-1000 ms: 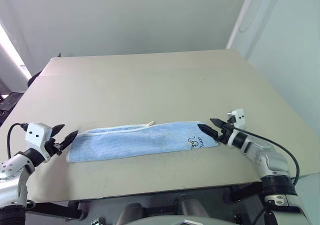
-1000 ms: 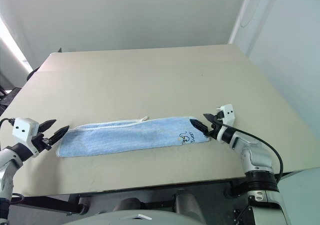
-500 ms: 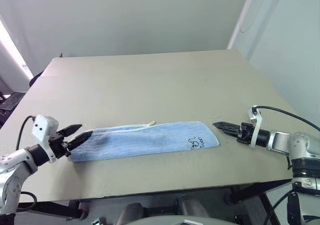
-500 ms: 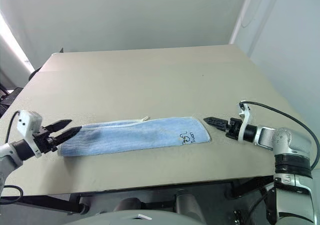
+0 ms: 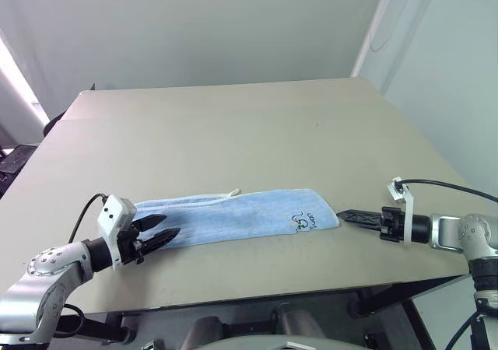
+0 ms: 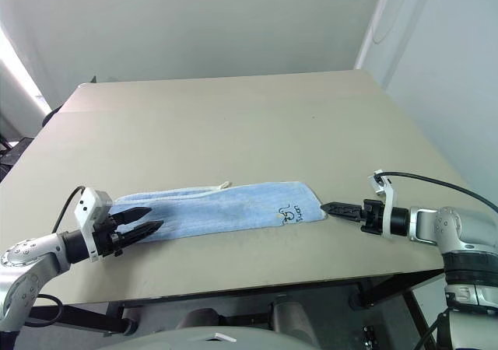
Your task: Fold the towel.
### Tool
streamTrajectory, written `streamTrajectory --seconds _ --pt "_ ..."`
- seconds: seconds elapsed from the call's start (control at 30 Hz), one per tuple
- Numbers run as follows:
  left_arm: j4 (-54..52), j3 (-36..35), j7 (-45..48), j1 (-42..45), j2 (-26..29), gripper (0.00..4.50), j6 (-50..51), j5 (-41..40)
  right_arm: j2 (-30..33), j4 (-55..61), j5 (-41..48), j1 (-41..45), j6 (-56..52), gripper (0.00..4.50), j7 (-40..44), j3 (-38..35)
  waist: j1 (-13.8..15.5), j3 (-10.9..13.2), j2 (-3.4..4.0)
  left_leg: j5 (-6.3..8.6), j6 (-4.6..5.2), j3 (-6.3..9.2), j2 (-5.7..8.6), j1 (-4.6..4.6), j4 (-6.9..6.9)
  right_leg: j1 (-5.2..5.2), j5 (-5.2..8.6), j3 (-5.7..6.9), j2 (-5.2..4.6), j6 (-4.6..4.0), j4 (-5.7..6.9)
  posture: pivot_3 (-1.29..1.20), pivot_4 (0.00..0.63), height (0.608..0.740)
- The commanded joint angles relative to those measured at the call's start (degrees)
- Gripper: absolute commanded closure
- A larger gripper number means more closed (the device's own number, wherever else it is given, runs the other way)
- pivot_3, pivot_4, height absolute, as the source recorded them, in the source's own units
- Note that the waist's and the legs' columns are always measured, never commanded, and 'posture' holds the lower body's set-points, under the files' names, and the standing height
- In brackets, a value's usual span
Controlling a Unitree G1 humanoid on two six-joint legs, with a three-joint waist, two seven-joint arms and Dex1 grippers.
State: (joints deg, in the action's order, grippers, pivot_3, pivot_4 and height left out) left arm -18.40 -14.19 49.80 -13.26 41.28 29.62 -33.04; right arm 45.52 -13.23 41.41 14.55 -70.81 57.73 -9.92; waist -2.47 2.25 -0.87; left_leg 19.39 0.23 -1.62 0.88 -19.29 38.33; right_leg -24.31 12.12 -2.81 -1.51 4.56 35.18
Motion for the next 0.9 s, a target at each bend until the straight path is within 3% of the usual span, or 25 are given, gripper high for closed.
streamTrajectory --seconds 0.03,0.23,0.6,0.9 --pt "-3.3 -0.9 0.6 -0.2 0.7 1.63 -0.4 -0.5 -1.0 2.8 1.5 -1.0 -2.6 0.07 0.9 2.3 0.0 0.0 -0.03 0.00 0.00 0.00 -0.01 0.00 0.00 0.00 0.00 0.00 0.01 0.00 0.00 0.00 0.000 0.740" --pt "-3.4 0.8 0.4 -0.4 -0.1 1.63 -1.0 0.7 -4.7 4.5 2.7 0.7 -4.7 0.07 -0.7 2.7 -0.1 -0.1 -0.13 0.00 0.00 0.00 -0.07 0.04 0.00 0.01 0.00 -0.01 0.08 -0.02 0.02 0.00 0.000 0.740" --pt "-3.7 2.1 -0.6 0.2 -0.5 1.63 -1.2 2.1 -9.6 -3.3 -0.3 6.8 -2.9 0.07 -4.0 2.5 -0.8 -0.2 -0.28 0.00 0.00 -0.08 -0.42 0.09 0.13 0.04 -0.16 -0.08 0.46 -0.29 0.01 0.00 0.000 0.740" --pt "-3.7 1.8 -0.7 -0.1 -0.6 1.62 -1.2 2.8 -11.6 -7.4 -1.4 8.4 0.1 3.21 -7.3 0.2 -1.5 -0.1 -0.22 0.00 0.00 -0.05 -0.59 0.03 0.66 0.03 -0.25 -0.08 0.64 -0.40 0.13 0.00 0.000 0.740"
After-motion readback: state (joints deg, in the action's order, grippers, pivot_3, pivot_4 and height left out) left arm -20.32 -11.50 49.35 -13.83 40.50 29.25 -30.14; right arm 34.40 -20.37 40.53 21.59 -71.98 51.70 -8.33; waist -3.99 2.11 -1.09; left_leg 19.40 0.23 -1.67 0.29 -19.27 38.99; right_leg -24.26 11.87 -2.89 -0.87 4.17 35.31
